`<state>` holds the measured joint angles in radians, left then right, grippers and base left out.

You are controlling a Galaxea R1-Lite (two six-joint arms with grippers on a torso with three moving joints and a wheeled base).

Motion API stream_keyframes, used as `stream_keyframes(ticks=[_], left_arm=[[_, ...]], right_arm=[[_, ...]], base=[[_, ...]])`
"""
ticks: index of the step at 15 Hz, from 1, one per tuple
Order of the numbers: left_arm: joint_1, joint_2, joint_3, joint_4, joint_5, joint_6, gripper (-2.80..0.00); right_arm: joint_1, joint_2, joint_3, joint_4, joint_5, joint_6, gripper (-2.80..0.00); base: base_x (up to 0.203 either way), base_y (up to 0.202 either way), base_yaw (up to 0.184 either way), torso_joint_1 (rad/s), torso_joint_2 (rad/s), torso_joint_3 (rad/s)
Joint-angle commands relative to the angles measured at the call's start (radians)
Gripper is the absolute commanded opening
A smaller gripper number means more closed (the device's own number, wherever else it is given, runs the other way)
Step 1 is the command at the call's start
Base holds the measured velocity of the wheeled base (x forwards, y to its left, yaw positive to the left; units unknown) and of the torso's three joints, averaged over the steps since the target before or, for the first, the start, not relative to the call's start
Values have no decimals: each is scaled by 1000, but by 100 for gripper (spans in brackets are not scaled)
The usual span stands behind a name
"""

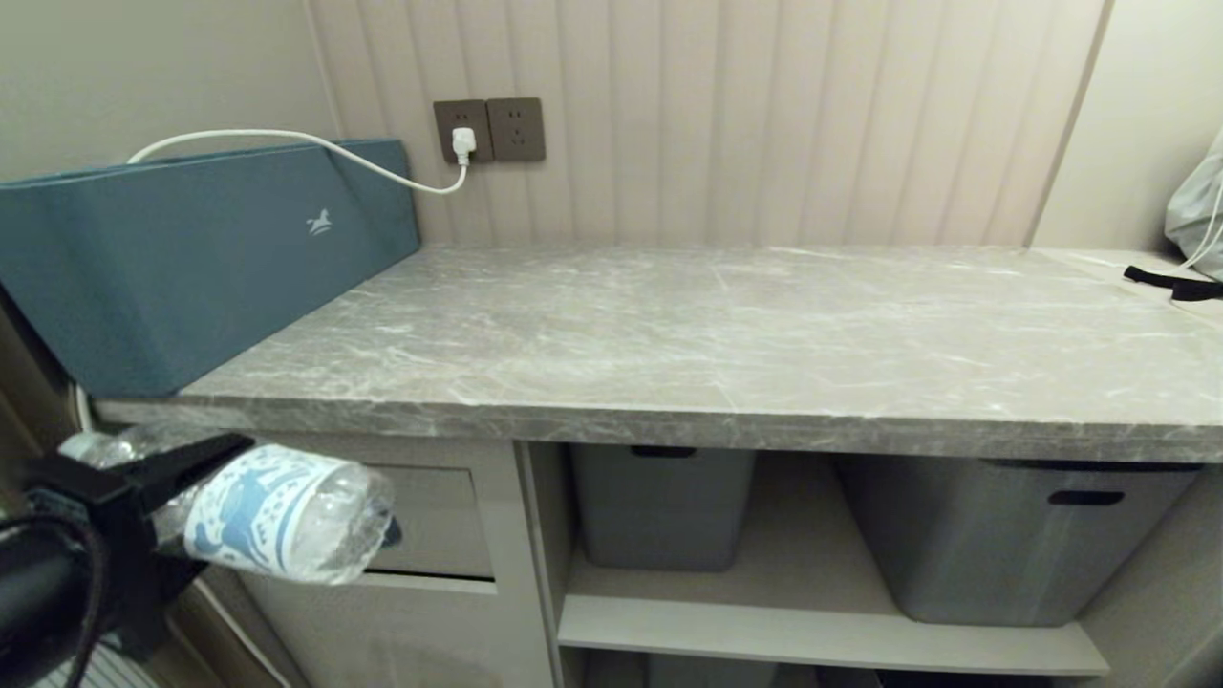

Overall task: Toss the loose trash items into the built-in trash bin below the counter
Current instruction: Put the garbage in the trash can

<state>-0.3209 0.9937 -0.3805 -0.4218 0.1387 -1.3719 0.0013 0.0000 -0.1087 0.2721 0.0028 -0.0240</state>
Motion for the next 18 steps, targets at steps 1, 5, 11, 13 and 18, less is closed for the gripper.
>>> stream_keyframes(ticks=[1,5,11,13,18], left_arm=[[16,-22,57,-6,-8,-39,-280],[189,209,67,-120,-118,-69,-280],[450,558,78,-437,-350,-65,-280],[452,640,74,-517,-356,-64,-280],[448,919,51,-820,-359,-56,-280]], right_arm=[[0,0,0,1,0,1,-280],[0,0,0,2,0,1,-280],[0,0,0,1,-1,4,-280],[0,0,1,1,-1,9,-280],[0,0,1,1,-1,10,-280]], base=[[0,0,0,-176,478,290],[0,0,0,-156,467,296],[0,0,0,-102,361,251],[0,0,0,-16,61,36],[0,0,0,0,6,8]])
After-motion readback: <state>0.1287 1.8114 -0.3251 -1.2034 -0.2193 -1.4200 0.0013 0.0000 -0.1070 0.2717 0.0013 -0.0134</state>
